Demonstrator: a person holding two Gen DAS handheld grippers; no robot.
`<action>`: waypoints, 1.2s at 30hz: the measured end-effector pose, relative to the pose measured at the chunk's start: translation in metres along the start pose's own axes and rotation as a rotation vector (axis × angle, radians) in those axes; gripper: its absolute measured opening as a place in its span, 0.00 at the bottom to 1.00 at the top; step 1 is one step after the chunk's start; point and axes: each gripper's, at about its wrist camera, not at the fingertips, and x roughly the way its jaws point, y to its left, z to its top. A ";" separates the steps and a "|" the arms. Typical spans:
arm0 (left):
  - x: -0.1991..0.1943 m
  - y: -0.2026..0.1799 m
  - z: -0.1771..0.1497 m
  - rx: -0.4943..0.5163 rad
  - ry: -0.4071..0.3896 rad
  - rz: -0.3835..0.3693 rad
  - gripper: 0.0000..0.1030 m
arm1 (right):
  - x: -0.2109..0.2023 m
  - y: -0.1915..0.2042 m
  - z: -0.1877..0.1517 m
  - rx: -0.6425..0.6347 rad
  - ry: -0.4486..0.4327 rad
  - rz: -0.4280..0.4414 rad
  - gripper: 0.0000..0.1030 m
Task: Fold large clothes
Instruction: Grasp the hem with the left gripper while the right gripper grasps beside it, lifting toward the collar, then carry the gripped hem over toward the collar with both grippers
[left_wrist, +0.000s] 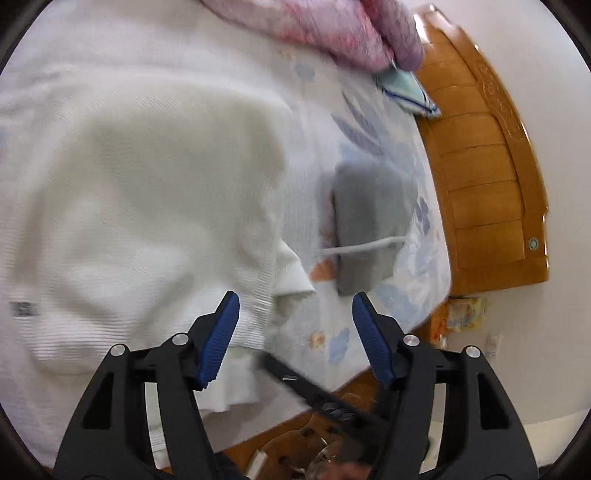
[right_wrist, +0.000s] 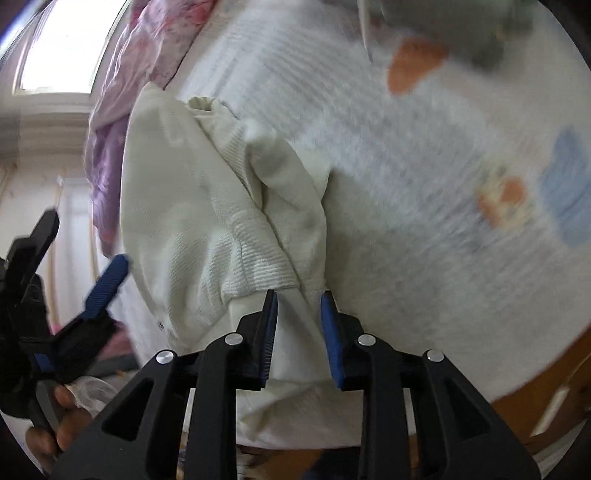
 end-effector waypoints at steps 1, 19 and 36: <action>-0.011 0.005 0.003 -0.011 -0.039 0.052 0.63 | -0.012 0.009 0.001 -0.057 -0.017 -0.049 0.24; 0.005 0.167 -0.051 -0.368 0.040 0.249 0.71 | 0.067 0.066 0.072 -0.450 0.085 -0.145 0.00; -0.021 0.195 -0.072 -0.425 0.030 0.170 0.74 | 0.047 0.016 0.052 -0.047 0.200 0.091 0.60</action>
